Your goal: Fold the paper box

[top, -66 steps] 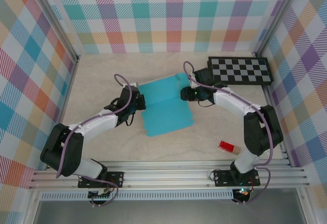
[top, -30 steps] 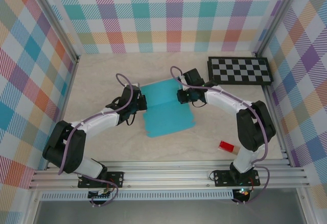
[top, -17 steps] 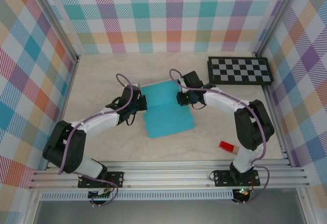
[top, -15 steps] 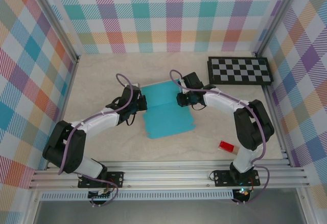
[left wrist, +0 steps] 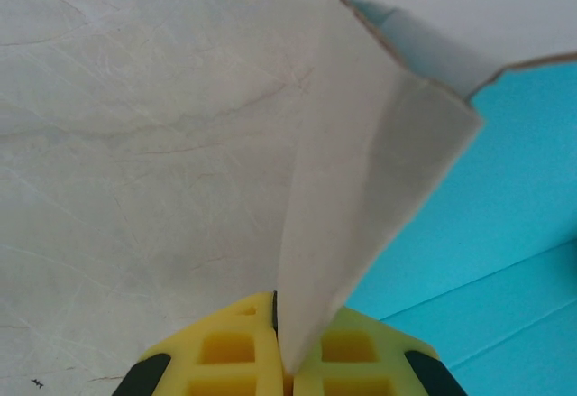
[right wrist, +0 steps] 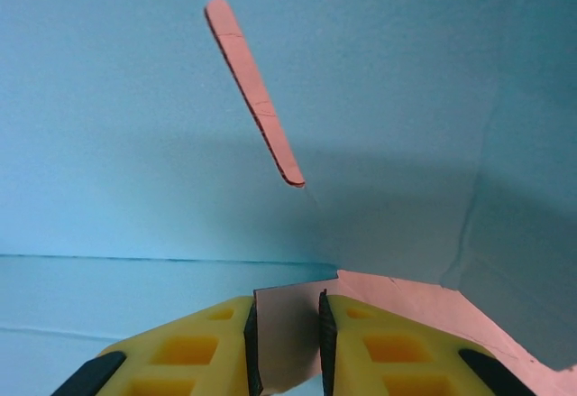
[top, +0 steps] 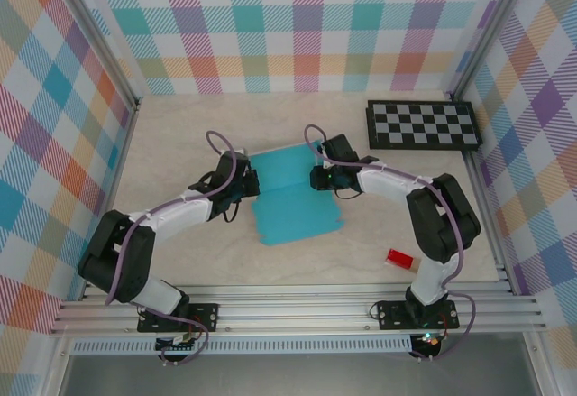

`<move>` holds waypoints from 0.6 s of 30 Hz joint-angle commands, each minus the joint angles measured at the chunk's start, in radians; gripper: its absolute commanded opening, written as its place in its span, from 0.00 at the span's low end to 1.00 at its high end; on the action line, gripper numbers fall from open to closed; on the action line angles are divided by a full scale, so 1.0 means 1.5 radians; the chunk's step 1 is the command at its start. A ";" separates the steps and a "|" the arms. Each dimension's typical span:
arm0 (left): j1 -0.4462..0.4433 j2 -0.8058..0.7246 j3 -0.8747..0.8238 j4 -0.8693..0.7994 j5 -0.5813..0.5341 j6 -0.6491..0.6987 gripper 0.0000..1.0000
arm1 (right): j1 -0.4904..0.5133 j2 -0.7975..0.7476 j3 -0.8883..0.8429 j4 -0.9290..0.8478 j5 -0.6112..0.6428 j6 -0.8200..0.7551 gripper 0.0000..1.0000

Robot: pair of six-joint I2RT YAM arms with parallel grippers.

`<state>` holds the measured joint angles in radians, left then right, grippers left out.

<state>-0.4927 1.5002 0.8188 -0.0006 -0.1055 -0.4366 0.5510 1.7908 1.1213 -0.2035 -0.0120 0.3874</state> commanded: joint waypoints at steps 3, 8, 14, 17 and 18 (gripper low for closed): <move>-0.008 0.018 -0.012 0.027 -0.038 0.024 0.00 | 0.006 -0.038 -0.012 0.018 -0.016 0.026 0.27; -0.008 0.037 -0.012 0.023 -0.072 0.083 0.00 | -0.004 -0.121 0.012 -0.043 -0.007 -0.018 0.34; -0.009 0.041 -0.008 0.034 -0.065 0.136 0.00 | -0.110 -0.201 0.036 -0.116 -0.055 -0.131 0.41; -0.008 0.036 -0.017 0.059 -0.055 0.151 0.00 | -0.185 -0.190 0.036 -0.136 -0.107 -0.182 0.41; -0.008 0.036 -0.018 0.064 -0.052 0.154 0.00 | -0.200 -0.182 0.034 -0.139 -0.113 -0.188 0.41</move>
<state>-0.4961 1.5616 0.8066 0.0383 -0.1921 -0.2550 0.3122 1.4857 1.1728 -0.3244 -0.1078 0.2108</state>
